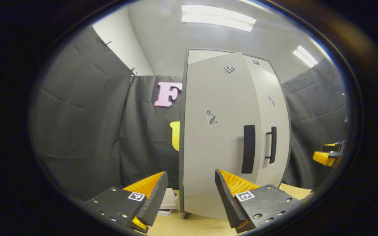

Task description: Grab one shoe with the right hand and put it into the shoe cabinet, grab the other shoe with the left hand and put it into the shoe cabinet; then close the right door with the right hand and the left door with the left hand.

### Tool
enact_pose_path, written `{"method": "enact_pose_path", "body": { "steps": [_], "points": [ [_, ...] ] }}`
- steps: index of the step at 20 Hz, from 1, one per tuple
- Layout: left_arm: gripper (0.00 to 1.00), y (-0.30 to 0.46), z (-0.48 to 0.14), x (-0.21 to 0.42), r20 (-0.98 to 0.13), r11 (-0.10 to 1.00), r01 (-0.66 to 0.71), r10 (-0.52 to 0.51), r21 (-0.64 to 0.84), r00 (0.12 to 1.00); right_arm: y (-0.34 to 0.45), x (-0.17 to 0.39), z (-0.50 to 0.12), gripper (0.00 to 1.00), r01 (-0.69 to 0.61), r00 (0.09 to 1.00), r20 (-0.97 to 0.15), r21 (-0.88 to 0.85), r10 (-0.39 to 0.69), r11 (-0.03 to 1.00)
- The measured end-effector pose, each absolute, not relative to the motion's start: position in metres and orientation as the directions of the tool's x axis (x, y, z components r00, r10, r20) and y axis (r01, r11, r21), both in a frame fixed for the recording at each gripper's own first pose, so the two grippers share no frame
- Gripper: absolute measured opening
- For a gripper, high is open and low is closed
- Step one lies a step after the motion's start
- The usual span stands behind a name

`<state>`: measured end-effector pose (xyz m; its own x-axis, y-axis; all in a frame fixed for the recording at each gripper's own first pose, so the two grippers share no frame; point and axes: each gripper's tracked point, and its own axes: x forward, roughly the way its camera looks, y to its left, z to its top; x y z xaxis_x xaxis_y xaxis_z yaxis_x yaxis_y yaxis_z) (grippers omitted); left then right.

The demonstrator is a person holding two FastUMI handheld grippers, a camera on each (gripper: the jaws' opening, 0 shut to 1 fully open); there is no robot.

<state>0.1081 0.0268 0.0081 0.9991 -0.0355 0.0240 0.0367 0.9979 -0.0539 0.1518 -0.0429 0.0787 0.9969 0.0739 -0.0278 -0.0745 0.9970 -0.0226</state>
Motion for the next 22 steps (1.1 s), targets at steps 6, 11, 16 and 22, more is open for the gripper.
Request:
{"method": "enact_pose_path", "body": {
  "steps": [6, 11, 16, 22],
  "points": [
    [0.83, 0.053, 0.009, 0.067, 0.002, 0.999, 0.002, -0.002, -0.043, 1.000, -0.045, 0.124, 0.087, 0.98, -0.063, 0.998, -0.015, -0.007, 0.063, 0.998],
    [0.83, 0.071, 0.006, 0.037, -0.016, 0.999, -0.021, 0.021, -0.032, 1.000, -0.050, 0.101, 0.090, 0.98, -0.067, 0.998, -0.002, 0.011, 0.067, 0.998],
    [0.87, 0.082, -0.003, 0.017, -0.041, 0.999, -0.041, 0.041, 0.000, 0.998, -0.053, 0.083, 0.084, 0.98, -0.069, 0.998, -0.005, 0.016, 0.069, 0.997],
    [0.80, 0.092, -0.013, 0.004, -0.069, 0.998, -0.067, 0.067, -0.006, 0.995, -0.053, 0.074, 0.089, 0.98, -0.083, 0.996, 0.016, 0.009, 0.083, 0.997]
  ]
}}
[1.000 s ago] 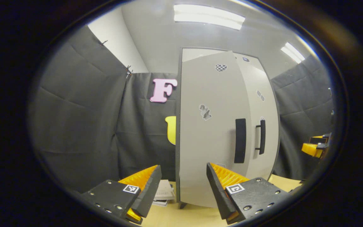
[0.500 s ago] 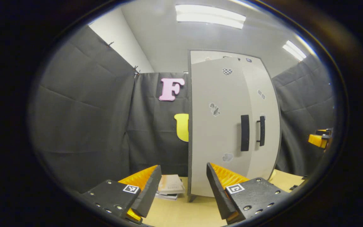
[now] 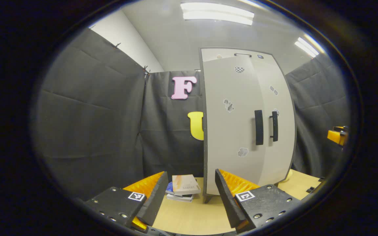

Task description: Grab one shoe with the right hand and put it into the shoe cabinet, grab the other shoe with the left hand and put it into the shoe cabinet; then close the right door with the right hand and the left door with the left hand.

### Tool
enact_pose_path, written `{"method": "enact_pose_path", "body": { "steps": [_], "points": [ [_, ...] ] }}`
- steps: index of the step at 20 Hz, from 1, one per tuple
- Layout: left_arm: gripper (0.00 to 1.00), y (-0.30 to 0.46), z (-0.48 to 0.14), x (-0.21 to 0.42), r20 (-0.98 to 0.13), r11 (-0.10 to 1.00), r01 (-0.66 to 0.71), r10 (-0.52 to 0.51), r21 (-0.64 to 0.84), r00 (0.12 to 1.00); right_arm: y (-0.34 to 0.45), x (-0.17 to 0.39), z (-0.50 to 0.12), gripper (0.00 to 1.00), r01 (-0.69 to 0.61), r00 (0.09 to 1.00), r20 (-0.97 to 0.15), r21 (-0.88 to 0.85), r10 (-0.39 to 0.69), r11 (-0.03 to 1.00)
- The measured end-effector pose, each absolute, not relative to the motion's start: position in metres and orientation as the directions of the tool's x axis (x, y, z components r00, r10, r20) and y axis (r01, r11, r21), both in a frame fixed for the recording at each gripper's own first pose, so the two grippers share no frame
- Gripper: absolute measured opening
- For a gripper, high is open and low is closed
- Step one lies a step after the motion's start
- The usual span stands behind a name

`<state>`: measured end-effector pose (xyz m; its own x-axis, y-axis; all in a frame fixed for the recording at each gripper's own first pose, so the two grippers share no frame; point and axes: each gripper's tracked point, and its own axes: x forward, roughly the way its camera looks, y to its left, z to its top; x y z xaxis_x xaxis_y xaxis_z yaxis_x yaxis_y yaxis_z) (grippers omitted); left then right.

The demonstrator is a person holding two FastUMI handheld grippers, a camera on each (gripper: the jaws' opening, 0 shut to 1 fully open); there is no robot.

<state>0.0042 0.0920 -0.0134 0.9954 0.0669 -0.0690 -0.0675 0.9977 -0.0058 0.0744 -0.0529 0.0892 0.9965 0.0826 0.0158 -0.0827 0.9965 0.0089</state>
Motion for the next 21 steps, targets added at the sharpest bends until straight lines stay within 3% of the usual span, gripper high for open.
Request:
{"method": "enact_pose_path", "body": {
  "steps": [2, 5, 21],
  "points": [
    [0.84, 0.093, -0.012, 0.001, -0.068, 0.997, -0.072, 0.072, 0.000, 0.995, -0.054, 0.075, 0.089, 0.97, -0.084, 0.996, 0.017, 0.008, 0.084, 0.996],
    [0.80, 0.091, -0.014, 0.001, -0.071, 0.997, -0.070, 0.071, 0.014, 0.995, -0.056, 0.075, 0.087, 0.98, -0.082, 0.997, 0.011, 0.017, 0.082, 0.996],
    [0.81, 0.073, -0.023, -0.005, -0.085, 0.998, -0.054, 0.056, 0.024, 0.995, -0.076, 0.072, 0.086, 0.98, -0.042, 0.999, 0.011, 0.042, 0.042, 0.998]
  ]
}}
